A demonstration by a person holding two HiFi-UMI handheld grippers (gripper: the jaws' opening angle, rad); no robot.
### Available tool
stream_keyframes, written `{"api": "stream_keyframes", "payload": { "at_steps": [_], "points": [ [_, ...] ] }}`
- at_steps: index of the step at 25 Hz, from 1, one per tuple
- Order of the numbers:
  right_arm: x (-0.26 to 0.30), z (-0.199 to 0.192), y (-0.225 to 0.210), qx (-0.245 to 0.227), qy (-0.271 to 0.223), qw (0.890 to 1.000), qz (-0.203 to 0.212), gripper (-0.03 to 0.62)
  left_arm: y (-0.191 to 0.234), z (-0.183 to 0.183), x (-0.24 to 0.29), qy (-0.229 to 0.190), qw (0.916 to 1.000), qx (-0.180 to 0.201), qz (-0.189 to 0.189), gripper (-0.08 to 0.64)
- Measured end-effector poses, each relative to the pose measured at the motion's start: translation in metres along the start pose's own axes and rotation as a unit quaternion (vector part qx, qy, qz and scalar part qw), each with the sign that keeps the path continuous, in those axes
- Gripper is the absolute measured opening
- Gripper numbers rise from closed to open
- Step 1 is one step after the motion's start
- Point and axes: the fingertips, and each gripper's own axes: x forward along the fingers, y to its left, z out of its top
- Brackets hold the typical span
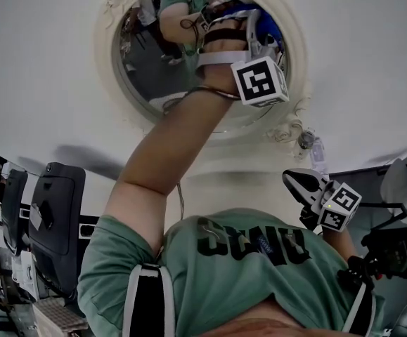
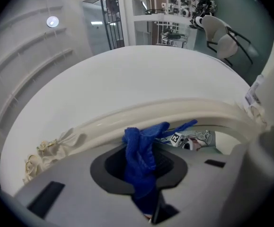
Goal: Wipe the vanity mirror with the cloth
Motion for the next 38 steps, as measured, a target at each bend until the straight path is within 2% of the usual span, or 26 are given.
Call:
{"api": "stream_keyframes", "payload": {
  "at_steps": [3, 5, 6, 8, 10, 12, 16, 18, 19, 20, 22, 23, 24, 27, 30, 35, 38],
  "points": [
    [0.001, -0.003, 0.0, 0.003, 0.004, 1.0, 0.0, 0.005, -0.044, 0.016, -0.002, -0.021, 0.9994, 0.024, -0.017, 0.083],
    [0.0, -0.006, -0.001, 0.007, 0.004, 1.0, -0.002, 0.005, -0.087, 0.023, -0.005, -0.032, 0.9974, 0.048, -0.043, 0.083],
    [-0.001, -0.006, -0.002, 0.009, 0.003, 1.0, -0.003, 0.005, -0.111, 0.025, -0.008, -0.036, 0.9953, 0.067, -0.059, 0.083],
    [-0.001, -0.007, -0.002, 0.012, 0.003, 1.0, -0.005, 0.005, -0.162, 0.02, -0.015, -0.034, 0.986, 0.138, -0.087, 0.083],
    [-0.001, -0.01, -0.002, 0.016, 0.004, 1.0, -0.005, 0.005, -0.214, 0.003, -0.027, -0.027, 0.9693, 0.215, -0.116, 0.083],
    [0.0, -0.013, -0.001, 0.021, 0.005, 1.0, -0.006, 0.005, -0.264, -0.017, -0.042, -0.027, 0.9533, 0.26, -0.151, 0.083],
    [0.001, -0.011, -0.002, 0.022, 0.007, 1.0, -0.008, 0.005, -0.334, -0.061, -0.071, -0.027, 0.9236, 0.301, -0.236, 0.083],
    [-0.001, -0.01, -0.003, 0.019, 0.006, 1.0, -0.012, 0.005, -0.357, -0.078, -0.079, -0.027, 0.9109, 0.321, -0.258, 0.083],
    [-0.002, -0.011, -0.003, 0.019, 0.005, 1.0, -0.017, 0.005, -0.369, -0.086, -0.084, -0.026, 0.9019, 0.335, -0.271, 0.083],
    [-0.002, -0.013, -0.004, 0.019, 0.004, 1.0, -0.02, 0.005, -0.381, -0.099, -0.091, -0.018, 0.8884, 0.35, -0.296, 0.083],
    [0.006, -0.017, -0.009, 0.02, 0.007, 1.0, -0.014, 0.005, -0.402, -0.14, -0.108, 0.014, 0.8548, 0.383, -0.35, 0.082],
    [0.013, -0.019, -0.012, 0.02, 0.01, 1.0, -0.008, 0.005, -0.406, -0.162, -0.114, 0.031, 0.8419, 0.395, -0.366, 0.081],
    [0.018, -0.02, -0.014, 0.02, 0.012, 1.0, -0.003, 0.005, -0.407, -0.18, -0.118, 0.044, 0.8325, 0.404, -0.377, 0.08],
    [0.02, -0.018, -0.013, 0.02, 0.016, 1.0, -0.004, 0.005, -0.411, -0.211, -0.131, 0.064, 0.8111, 0.415, -0.407, 0.077],
    [0.013, -0.014, -0.012, 0.02, 0.016, 1.0, -0.007, 0.005, -0.413, -0.222, -0.139, 0.079, 0.792, 0.425, -0.431, 0.075],
    [0.015, -0.013, -0.003, 0.012, 0.022, 1.0, 0.0, 0.005, -0.408, -0.244, -0.153, 0.123, 0.7672, 0.426, -0.463, 0.074],
    [0.014, -0.011, -0.001, 0.009, 0.023, 1.0, -0.002, 0.005, -0.405, -0.26, -0.158, 0.144, 0.7598, 0.421, -0.474, 0.074]
  ]
}}
